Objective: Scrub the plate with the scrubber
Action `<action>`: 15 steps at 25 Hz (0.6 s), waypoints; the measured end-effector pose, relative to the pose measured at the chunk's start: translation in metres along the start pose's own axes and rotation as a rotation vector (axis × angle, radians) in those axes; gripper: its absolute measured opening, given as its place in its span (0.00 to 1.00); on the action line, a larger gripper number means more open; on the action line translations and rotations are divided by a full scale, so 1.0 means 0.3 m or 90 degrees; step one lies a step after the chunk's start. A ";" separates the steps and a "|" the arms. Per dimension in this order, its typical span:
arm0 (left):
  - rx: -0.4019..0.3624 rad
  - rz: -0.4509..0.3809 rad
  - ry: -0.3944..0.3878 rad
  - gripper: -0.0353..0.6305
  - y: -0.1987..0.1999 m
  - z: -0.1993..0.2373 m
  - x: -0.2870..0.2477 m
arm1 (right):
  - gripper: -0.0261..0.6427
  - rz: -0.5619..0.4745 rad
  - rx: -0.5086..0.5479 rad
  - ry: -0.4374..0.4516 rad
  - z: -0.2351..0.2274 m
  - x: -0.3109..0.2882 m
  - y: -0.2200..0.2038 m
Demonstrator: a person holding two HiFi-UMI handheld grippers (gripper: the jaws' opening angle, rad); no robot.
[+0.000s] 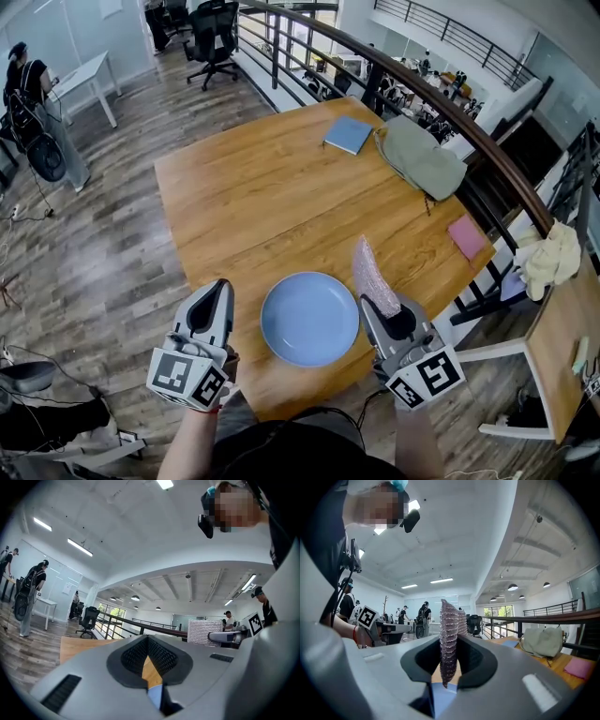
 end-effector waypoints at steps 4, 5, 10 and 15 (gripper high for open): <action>0.004 0.008 -0.007 0.05 -0.004 0.006 -0.010 | 0.16 -0.004 0.001 -0.011 -0.003 -0.007 0.002; 0.005 0.011 -0.008 0.05 -0.007 0.006 -0.013 | 0.16 -0.004 0.001 -0.013 -0.005 -0.007 0.000; 0.005 0.021 -0.013 0.05 -0.015 0.019 -0.017 | 0.16 -0.003 -0.002 -0.019 -0.003 -0.014 -0.019; 0.014 0.042 -0.007 0.05 -0.032 0.043 -0.011 | 0.16 -0.003 -0.008 -0.031 -0.001 -0.025 -0.038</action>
Point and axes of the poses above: the fingertips, and each gripper's own axes: x backward along the fingers, z to its left, y out of its top, the point moved 10 cm from there along x, backward along the fingers, and after that the axes turned 14 degrees about -y, right-handed, at the moved point
